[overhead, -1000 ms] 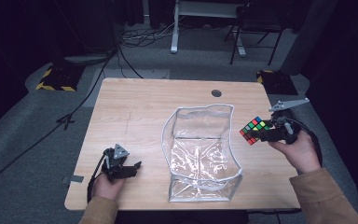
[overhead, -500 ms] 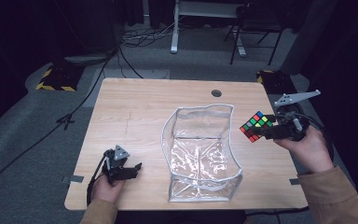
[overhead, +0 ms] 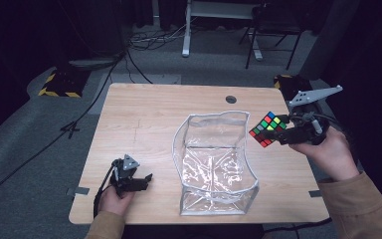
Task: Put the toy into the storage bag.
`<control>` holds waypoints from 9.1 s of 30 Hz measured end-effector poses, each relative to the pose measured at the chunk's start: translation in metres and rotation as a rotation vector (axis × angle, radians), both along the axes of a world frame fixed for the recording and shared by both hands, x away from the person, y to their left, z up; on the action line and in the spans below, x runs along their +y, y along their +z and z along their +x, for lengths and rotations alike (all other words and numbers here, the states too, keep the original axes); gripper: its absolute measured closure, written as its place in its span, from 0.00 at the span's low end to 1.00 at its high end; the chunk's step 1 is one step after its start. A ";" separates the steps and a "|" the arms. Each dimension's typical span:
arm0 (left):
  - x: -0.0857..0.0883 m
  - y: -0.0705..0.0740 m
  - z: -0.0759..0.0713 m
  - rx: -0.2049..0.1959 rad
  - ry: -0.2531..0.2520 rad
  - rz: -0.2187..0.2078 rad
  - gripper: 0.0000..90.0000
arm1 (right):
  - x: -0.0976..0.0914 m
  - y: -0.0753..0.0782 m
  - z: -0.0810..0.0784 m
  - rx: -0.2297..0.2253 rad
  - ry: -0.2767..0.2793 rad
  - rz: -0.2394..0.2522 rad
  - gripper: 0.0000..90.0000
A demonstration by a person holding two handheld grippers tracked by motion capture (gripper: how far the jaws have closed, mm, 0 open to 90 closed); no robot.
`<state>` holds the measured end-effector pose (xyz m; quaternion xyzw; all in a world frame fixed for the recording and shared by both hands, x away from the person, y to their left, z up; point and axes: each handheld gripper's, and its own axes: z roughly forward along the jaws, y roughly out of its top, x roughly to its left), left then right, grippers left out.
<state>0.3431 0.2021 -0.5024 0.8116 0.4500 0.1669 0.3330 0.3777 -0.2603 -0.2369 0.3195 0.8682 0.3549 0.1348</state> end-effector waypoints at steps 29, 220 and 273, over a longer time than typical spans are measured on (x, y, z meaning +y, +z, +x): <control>0.001 0.000 -0.003 0.002 0.033 -0.001 0.21 | 0.093 0.006 0.014 0.006 0.218 -0.092 0.38; 0.020 0.000 0.010 0.003 0.047 0.005 0.20 | 0.072 -0.015 0.024 0.032 0.084 -0.071 0.39; 0.025 0.000 0.007 0.004 0.028 0.003 0.20 | -0.082 -0.149 0.069 0.178 -0.301 -0.108 0.43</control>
